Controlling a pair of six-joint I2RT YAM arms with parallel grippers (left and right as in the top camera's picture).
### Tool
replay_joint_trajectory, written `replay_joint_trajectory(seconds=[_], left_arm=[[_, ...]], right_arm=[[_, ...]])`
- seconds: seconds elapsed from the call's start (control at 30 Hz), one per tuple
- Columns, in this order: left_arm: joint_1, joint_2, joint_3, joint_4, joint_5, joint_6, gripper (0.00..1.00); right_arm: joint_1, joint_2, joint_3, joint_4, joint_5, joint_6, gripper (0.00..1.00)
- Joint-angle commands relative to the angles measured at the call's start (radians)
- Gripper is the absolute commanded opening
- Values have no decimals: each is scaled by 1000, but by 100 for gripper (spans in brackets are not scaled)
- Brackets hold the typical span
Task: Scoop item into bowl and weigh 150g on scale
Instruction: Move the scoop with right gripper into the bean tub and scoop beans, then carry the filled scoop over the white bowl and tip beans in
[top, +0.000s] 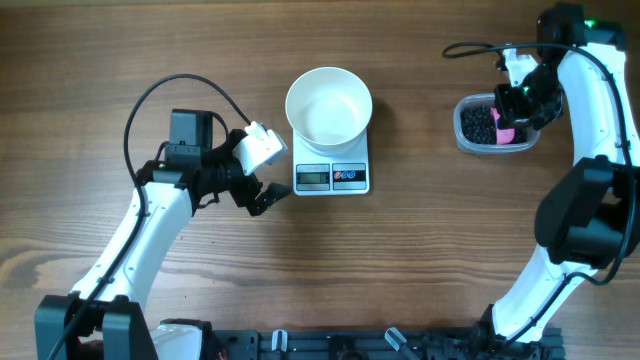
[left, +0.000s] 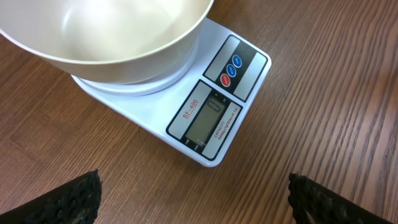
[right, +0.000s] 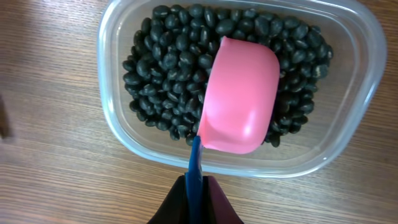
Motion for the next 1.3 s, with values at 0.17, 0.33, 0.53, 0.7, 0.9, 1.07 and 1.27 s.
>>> replay_joint_trajectory(seconds=[0.17,0.33,0.53,0.7,0.9,1.07,1.27], left_arm=[[-2,9,-11,3,23,-3,100],[-2,9,-11,3,23,-3,100],[-2,9,-11,3,23,-3,100],[-2,9,-11,3,23,-3,100],[-2,9,-11,3,23,-3,100],[-2,9,-11,3,23,-3,100],[-2,9,-11,3,23,-3,100]], right_arm=[[-6,51,-16,3,-208,3,4],[-58,51,-16,3,-288,-6,4],[-176,51,-16,5,-411,-59,4],[-277,51,-16,0,-515,-115,4],[-380,51,-16,-43,-589,-181,4],[-417,51,-16,-91,-666,-209,4],[-417,50,-16,-126,-787,-269,4]])
